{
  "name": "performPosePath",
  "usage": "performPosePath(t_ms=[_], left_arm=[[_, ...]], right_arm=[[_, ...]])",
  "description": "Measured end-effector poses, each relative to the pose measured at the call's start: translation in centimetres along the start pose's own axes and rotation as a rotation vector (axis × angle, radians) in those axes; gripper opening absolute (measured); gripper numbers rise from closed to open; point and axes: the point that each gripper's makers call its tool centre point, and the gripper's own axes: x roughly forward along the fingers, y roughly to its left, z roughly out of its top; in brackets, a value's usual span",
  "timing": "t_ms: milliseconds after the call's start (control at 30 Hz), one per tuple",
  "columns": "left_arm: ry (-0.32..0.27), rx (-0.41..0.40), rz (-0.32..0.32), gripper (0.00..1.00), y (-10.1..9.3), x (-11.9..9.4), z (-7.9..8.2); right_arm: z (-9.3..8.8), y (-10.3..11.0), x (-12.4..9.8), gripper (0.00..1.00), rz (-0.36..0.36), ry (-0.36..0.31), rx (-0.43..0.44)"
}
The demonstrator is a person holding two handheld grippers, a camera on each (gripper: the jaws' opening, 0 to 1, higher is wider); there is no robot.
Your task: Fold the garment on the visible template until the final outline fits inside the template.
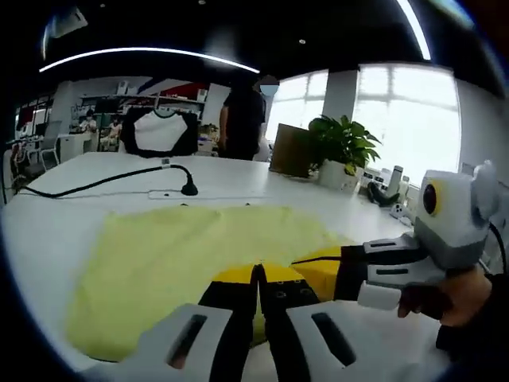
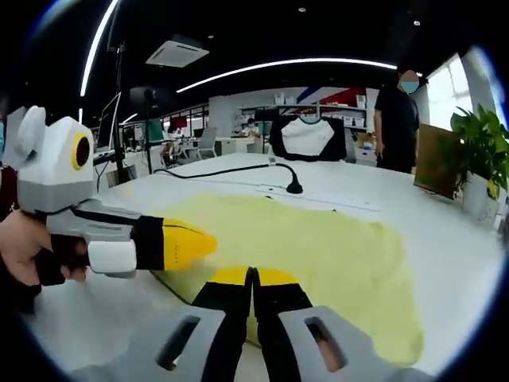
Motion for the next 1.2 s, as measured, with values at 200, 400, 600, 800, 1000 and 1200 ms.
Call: performPosePath(t_ms=[200, 400, 600, 800, 1000, 1200], left_arm=[[0.091, 0.058, 0.005, 0.01, 0.1, 0.5, -2.1], [0.082, 0.099, -0.005, 0.01, 0.3, 0.4, -2.4], [0.077, 0.174, -0.052, 0.0, 0.6, 0.3, -2.3], [0.051, 0.077, 0.003, 0.0, 3.8, -0.8, -1.8], [0.057, 0.137, 0.093, 0.0, 7.4, -2.4, -1.8], [0.057, 0.097, 0.09, 0.0, 8.5, -3.1, -1.8]], right_arm=[[-0.5, 0.6, 0.3, 0.0, 0.014, 0.013, -0.044], [-2.1, 0.5, 0.5, 0.0, 0.041, 0.03, -0.071], [-2.1, -0.9, 0.4, 0.0, 0.055, 0.021, -0.058], [-2.5, -3.1, -0.5, 0.0, 0.026, 0.026, 0.007], [-2.9, -6.0, -1.6, 0.0, -0.035, 0.038, 0.018], [-3.4, -8.3, -2.9, 0.0, -0.086, 0.034, 0.048]])
